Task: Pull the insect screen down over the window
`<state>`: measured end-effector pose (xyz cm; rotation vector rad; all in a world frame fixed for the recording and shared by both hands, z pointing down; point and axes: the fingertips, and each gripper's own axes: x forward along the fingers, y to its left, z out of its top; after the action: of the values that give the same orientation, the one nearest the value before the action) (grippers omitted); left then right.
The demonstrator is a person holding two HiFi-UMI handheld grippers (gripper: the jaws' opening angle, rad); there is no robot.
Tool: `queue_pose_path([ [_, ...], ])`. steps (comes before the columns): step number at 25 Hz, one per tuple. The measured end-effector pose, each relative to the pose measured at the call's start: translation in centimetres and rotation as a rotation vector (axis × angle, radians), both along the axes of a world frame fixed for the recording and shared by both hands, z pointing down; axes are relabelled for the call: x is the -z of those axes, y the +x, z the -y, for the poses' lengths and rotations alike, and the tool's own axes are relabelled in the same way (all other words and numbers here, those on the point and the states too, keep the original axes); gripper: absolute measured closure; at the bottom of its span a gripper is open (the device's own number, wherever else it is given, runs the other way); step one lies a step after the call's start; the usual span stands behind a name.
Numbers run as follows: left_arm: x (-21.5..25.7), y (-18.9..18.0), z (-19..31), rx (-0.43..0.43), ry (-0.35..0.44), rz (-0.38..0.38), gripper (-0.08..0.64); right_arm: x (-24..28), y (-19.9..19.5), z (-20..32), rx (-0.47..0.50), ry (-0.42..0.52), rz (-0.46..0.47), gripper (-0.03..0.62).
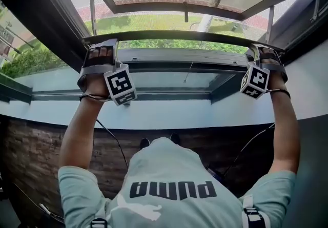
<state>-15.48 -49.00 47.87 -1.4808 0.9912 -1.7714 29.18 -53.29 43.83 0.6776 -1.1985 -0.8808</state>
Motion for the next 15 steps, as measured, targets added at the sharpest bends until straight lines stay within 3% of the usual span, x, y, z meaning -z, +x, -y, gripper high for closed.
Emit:
queue_pose_path([
  [6,-4.7,0.5,-0.1,0.0,0.0,-0.056,0.138,-4.7,0.1,0.0,-0.022,-0.026,-0.02,0.422],
  [11,-8.7,0.7,-0.9,0.016,-0.078,-0.072,0.14,-8.8,0.1,-0.6,-0.033,-0.076,-0.055,0.422],
  [15,-11.1,1.0,-0.8,0.026,-0.074,-0.079,0.138,-10.9,0.4,-0.4,-0.053,-0.065,-0.076,0.422],
])
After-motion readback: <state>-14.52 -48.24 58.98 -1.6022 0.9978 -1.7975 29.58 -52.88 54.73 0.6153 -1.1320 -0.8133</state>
